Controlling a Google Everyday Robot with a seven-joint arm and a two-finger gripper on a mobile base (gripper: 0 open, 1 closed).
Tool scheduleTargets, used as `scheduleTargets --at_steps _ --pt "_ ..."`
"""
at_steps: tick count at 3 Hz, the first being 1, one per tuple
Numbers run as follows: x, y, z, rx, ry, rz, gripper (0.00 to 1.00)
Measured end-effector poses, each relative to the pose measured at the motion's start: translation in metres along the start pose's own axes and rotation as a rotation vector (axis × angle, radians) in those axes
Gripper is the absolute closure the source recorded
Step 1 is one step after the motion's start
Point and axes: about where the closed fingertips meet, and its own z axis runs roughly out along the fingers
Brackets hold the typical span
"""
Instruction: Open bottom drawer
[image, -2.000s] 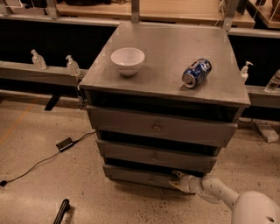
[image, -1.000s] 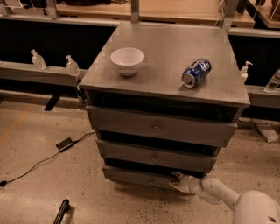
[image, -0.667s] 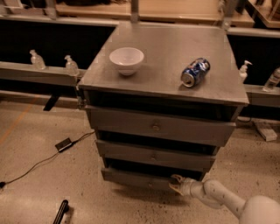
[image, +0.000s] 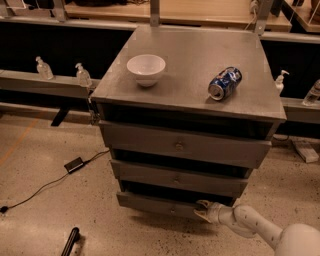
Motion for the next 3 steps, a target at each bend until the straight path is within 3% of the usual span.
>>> scheduleTargets --at_steps 1,2,3 --pt "-0.0011 0.0013 0.0017 -0.003 -0.002 0.000 0.18" --pt "-0.0022 0.0028 0.0035 -0.006 -0.004 0.000 0.00" --pt "-0.0024 0.0045 0.0058 -0.014 0.018 -0.015 0.00"
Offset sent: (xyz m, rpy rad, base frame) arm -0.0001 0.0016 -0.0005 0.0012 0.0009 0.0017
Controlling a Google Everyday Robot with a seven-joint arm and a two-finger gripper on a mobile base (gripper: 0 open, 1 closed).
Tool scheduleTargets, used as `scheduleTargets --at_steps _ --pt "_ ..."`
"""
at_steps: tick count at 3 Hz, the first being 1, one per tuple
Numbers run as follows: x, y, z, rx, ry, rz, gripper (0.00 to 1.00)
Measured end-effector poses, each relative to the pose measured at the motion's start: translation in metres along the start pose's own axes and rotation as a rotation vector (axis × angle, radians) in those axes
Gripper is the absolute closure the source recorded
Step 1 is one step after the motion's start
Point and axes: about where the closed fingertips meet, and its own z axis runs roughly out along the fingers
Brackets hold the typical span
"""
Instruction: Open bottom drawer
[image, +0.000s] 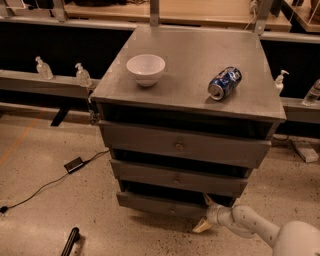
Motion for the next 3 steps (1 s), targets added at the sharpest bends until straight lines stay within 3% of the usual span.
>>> scheduleTargets --at_steps 1,2,3 --pt "0.003 0.005 0.007 -0.025 0.049 -0.056 0.00" --pt "0.013 0.012 0.012 -0.053 0.079 -0.069 0.13" --pt "0.015 0.014 0.010 -0.061 0.075 -0.061 0.36"
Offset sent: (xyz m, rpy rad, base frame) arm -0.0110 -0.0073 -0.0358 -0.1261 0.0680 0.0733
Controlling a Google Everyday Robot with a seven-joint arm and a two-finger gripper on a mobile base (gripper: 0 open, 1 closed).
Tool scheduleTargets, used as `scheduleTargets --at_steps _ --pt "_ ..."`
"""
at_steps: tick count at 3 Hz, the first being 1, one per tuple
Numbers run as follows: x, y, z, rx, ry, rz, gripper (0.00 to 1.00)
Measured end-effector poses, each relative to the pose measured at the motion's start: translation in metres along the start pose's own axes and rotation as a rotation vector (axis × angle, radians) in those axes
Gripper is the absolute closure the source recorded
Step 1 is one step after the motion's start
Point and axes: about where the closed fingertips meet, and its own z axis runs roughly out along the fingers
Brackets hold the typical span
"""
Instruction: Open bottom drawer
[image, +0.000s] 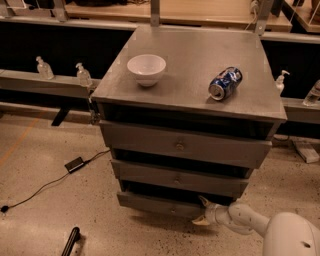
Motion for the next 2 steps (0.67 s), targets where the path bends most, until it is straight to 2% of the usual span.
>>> scheduleTargets --at_steps 1,2 --pt "-0.0027 -0.0013 -0.0031 0.000 0.000 0.000 0.43" --pt "-0.0043 0.0014 -0.0096 -0.004 -0.006 0.009 0.39"
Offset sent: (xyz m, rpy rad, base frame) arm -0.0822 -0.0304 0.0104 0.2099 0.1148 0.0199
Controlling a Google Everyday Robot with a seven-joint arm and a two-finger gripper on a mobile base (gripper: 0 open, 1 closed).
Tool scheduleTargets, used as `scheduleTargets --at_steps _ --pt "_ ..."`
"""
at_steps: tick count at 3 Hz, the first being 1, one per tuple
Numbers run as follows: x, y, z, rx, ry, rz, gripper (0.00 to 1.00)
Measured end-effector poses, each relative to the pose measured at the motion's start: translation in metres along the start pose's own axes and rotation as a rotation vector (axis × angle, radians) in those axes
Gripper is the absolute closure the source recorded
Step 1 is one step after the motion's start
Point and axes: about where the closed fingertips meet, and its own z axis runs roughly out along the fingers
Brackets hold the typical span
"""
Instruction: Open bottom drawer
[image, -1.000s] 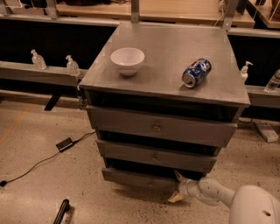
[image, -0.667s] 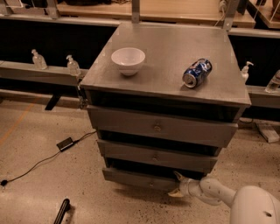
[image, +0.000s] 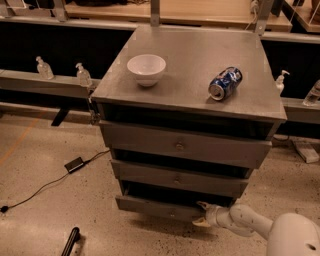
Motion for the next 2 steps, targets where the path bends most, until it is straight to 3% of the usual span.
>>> scheduleTargets --at_steps 1,2 --pt "0.0043 0.0173 -0.0143 -0.016 -0.026 0.036 0.38" --pt "0.0023 0.0163 -0.0168 -0.016 -0.026 0.036 0.23"
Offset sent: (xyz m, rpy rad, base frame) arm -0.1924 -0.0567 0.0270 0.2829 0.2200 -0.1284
